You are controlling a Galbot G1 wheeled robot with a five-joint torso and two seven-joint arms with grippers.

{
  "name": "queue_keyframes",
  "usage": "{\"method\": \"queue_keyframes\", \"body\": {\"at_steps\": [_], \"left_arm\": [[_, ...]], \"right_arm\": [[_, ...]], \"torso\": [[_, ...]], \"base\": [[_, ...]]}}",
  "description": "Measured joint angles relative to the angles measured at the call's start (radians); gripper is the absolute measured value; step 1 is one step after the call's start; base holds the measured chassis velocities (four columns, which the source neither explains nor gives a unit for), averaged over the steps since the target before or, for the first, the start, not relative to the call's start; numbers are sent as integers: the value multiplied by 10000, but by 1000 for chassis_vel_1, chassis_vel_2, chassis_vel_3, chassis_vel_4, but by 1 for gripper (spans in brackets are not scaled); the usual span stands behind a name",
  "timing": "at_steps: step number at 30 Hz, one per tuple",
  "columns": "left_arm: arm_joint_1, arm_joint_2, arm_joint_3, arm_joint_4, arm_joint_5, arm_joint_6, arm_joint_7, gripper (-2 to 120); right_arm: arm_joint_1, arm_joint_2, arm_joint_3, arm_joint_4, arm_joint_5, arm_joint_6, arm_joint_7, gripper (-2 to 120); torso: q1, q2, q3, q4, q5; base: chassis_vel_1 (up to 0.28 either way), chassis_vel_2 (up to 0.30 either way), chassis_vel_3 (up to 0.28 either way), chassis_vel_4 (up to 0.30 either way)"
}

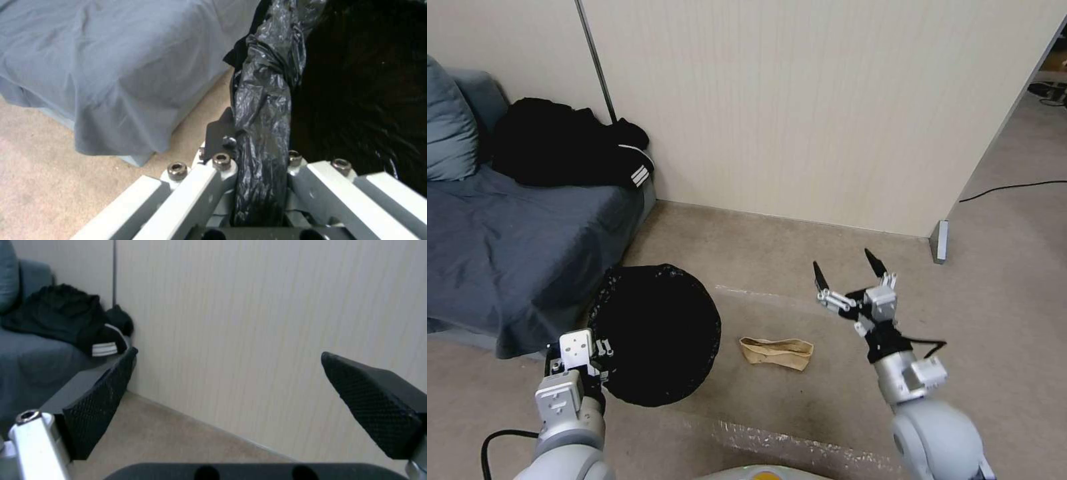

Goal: Pick up the trash bin, then pick up the garbage from the floor and place it into the trash bin.

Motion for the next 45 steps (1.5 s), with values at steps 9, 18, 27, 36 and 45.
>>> {"method": "queue_keyframes", "body": {"at_steps": [9,18,27,36,45], "left_arm": [[-67,3,-131,-5,-23,61,9,3],[-105,-8,-136,3,27,112,6,3],[-164,-53,-86,78,85,116,14,3],[-171,-45,-33,152,142,115,75,3],[-164,-43,-28,194,156,88,78,3]], "right_arm": [[1398,-1043,-430,-1563,325,-541,-732,100],[2771,-1949,-1374,-2774,-180,-568,-1476,100],[3493,-2208,-2232,-3335,-584,-569,-1604,100],[4106,-2415,-2981,-3965,-1044,-429,-1848,100],[4473,-2727,-3627,-5324,-1623,186,-2638,100]], "torso": [[0,0,0,0,-1],[0,0,0,0,-2],[0,0,0,-1,-1],[0,0,0,0,-3],[1,0,0,-1,-1]], "base": [[0,0,0,0],[0,0,0,0],[0,0,0,0],[0,0,0,0],[0,0,0,0]]}}
